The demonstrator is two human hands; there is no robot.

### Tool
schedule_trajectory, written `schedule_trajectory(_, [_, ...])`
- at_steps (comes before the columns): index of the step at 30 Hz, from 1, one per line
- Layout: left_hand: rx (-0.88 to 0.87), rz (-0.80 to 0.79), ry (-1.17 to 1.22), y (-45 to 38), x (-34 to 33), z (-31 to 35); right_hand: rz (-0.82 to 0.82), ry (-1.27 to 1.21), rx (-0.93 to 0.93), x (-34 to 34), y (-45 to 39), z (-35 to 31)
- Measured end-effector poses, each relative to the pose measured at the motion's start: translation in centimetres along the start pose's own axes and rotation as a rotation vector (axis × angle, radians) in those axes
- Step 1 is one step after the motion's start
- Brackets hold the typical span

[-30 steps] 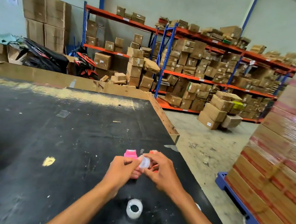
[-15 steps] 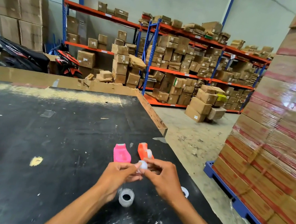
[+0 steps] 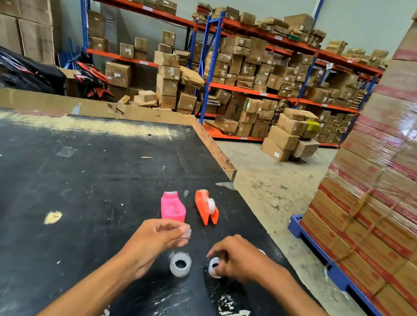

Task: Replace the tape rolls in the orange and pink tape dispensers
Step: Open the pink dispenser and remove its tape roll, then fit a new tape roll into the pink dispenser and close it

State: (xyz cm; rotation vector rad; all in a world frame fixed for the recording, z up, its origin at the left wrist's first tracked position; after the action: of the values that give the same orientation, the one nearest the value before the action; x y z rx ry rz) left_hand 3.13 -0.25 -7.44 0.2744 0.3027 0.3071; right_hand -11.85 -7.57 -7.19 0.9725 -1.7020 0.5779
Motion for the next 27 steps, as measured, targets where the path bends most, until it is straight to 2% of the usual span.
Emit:
schedule_trajectory(5, [-0.018, 0.045, 0.042, 0.7, 1.6, 0.4, 0.069, -0.09, 0.048, 1.3, -1.7, -2.8])
schedule_trajectory(9, [-0.001, 0.076, 0.075, 1.3, 2.5, 0.0, 0.002, 0.095, 0.037, -1.9, -3.2, -5.4])
schedule_trajectory(11, [0.003, 0.092, 0.089, 1.8, 3.2, -0.1, 0.0, 0.103, 0.023, -2.7, -3.8, -5.9])
schedule_trajectory(13, [0.0, 0.103, 0.116, 2.1, 3.8, -0.2, 0.062, -0.043, 0.011, -2.1, -4.0, -5.6])
schedule_trajectory(16, [-0.025, 0.121, 0.147, 2.5, 4.4, 0.1, 0.198, -0.471, 0.065, 0.0, -4.0, -5.2])
schedule_trajectory(19, [-0.06, 0.162, 0.111, 2.8, 4.4, 0.4, 0.257, -0.824, 0.131, 1.7, -3.7, -5.1])
schedule_trajectory(23, [-0.101, 0.147, 0.11, 2.6, 2.7, 0.7, 0.252, -0.891, 0.228, 2.7, -2.8, -5.4])
schedule_trajectory(27, [-0.155, 0.121, 0.171, 2.6, 0.5, 1.2, 0.326, -0.894, 0.276, 3.9, -1.9, -4.5])
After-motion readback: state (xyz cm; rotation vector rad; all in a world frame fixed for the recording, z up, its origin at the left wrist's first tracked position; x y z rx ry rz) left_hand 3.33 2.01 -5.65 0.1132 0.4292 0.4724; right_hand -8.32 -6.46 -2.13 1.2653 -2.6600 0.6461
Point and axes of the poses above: each hand's wrist, its own y-axis away from the middle knuckle, its own x-axis out of the back of the hand, z = x × y, the point moved 9 cm from there along -y, towards the middle knuckle, and after that the axes turned 11 degrees about x, right-handed, at the moved point
